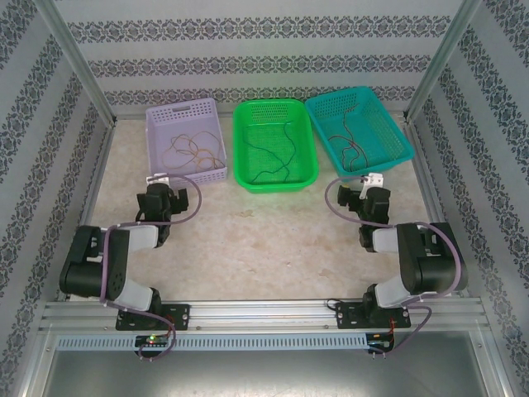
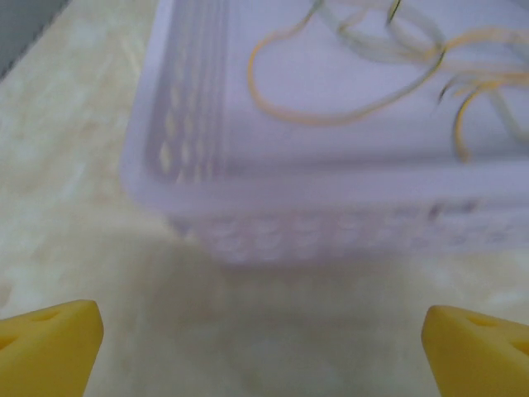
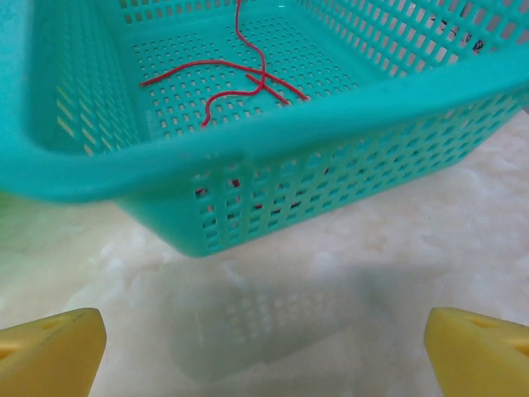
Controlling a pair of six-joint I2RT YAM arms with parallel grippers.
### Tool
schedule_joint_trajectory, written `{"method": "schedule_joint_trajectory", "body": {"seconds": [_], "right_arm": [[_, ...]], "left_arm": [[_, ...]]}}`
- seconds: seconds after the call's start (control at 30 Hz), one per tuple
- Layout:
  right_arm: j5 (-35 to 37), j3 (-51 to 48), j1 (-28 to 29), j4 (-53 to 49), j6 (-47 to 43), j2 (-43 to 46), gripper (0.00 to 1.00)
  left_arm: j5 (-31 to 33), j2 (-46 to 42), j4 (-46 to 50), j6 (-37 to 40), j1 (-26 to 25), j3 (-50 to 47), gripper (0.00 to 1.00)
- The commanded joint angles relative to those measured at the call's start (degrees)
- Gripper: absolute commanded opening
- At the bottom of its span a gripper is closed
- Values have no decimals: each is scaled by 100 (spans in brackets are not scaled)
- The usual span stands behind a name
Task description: Untangle the cables
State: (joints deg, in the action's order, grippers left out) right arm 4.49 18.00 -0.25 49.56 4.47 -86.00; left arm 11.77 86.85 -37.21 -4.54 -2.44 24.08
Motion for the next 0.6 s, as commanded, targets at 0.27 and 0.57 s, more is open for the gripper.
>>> {"method": "schedule_joint_trajectory", "body": {"seconds": [0.27, 0.57], "right_arm": [[153, 371, 210, 197, -259, -26, 98], [132, 352, 209, 203, -266, -14, 98]], "left_arm": [[-496, 266, -1258, 247, 148, -143, 99], [-500, 259, -1248, 249, 150, -147, 99]]}}
